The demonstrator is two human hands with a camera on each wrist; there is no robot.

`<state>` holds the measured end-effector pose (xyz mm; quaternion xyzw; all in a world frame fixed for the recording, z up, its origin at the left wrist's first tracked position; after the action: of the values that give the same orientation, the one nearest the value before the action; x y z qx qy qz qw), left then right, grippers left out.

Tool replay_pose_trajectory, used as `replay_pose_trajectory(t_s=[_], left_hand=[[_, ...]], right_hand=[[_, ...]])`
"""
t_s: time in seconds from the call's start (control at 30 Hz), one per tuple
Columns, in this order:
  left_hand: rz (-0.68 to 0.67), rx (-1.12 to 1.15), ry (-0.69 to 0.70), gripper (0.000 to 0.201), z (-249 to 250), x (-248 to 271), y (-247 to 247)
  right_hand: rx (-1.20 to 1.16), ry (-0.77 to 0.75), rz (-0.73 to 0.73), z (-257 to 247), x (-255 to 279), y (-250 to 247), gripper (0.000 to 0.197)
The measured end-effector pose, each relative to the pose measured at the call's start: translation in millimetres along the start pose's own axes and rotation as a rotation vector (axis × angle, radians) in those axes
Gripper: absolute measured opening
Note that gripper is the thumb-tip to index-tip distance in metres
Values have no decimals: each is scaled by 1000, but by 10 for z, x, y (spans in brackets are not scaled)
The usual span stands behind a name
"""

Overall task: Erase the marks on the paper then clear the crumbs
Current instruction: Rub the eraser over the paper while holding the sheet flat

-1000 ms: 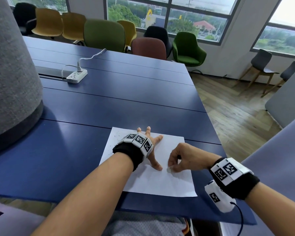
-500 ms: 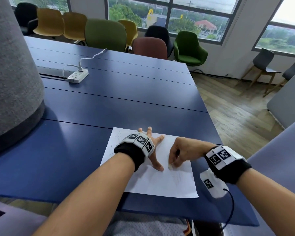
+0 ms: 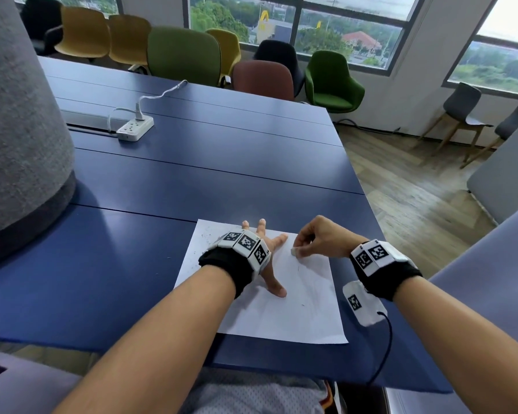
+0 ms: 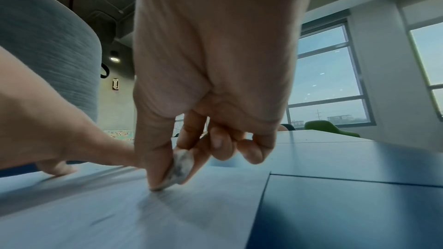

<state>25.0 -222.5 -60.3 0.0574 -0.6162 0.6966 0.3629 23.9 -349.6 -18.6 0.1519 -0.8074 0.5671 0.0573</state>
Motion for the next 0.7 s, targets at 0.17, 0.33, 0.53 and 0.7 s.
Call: replay_pose_trajectory(t_s=[0.17,0.33,0.53,0.7], left_hand=[[-8,0,-4,139,2,-18,10],[8,4,3,139,-10,-33,12],[2,-2,0,140,-11,-31,8],[3,0,-4,140,-11,-24,6]], right_hand=[[84,-49,-234,-101,88,182,9],[19,19,74,55,-45,-83,8],[32,28,-72,70,-4,-4,13],[43,13,-57,27,49,38,8]])
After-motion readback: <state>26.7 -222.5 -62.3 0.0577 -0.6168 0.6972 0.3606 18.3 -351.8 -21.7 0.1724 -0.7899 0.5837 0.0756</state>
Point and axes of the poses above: each hand's wrist, its own x-axis away from the middle knuckle, its own y-axis out of the palm, z = x × y, the point moved 9 cm from there along -x, towards the middle knuckle, and after that the axes turned 13 degrees about x, right-handed, at the moved point
